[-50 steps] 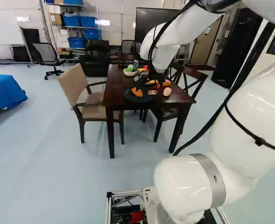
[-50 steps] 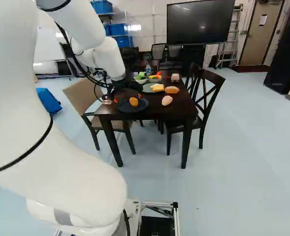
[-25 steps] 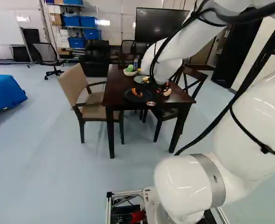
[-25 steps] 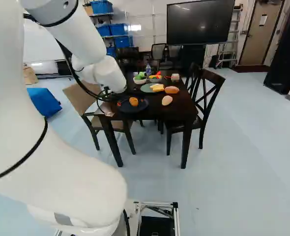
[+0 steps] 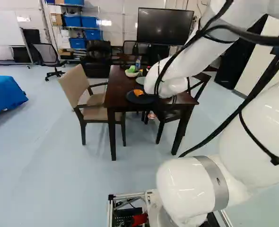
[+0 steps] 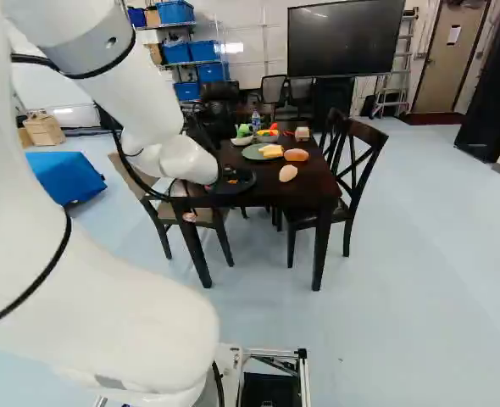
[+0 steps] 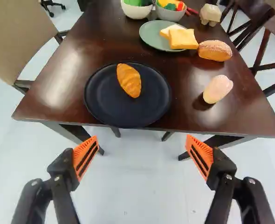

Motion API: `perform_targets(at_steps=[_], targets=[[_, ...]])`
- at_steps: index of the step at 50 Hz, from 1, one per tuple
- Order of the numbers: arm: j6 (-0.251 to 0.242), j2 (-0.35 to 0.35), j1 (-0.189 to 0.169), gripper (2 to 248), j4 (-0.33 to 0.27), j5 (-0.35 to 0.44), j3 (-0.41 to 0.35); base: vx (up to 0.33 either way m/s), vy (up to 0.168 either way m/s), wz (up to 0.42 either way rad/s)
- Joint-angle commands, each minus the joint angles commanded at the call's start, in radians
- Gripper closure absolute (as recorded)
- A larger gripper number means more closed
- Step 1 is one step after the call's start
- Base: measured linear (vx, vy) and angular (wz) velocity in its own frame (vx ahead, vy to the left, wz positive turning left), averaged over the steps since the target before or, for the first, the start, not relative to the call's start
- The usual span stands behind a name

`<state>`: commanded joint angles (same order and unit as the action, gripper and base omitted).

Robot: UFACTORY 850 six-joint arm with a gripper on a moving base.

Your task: Move the croissant to the empty plate

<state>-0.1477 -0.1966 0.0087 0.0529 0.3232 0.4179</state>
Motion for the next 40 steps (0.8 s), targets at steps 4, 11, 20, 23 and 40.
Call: perform_targets(at_steps=[4, 11, 20, 23, 40], targets=[[0.012, -0.007, -0.001, 3, -0.004, 0.043, -0.026, 0.0, 0.0, 0.0], [0.031, -0.017, -0.002, 3, -0.011, 0.115, -0.069, 0.0, 0.0, 0.0], [0.054, -0.03, -0.003, 3, -0.019, 0.199, -0.12, 0.0, 0.0, 0.0], [0.061, -0.034, -0.004, 3, -0.022, 0.225, -0.136, 0.0, 0.0, 0.0], [0.095, -0.053, -0.006, 3, -0.034, 0.354, -0.213, 0.0, 0.0, 0.0]])
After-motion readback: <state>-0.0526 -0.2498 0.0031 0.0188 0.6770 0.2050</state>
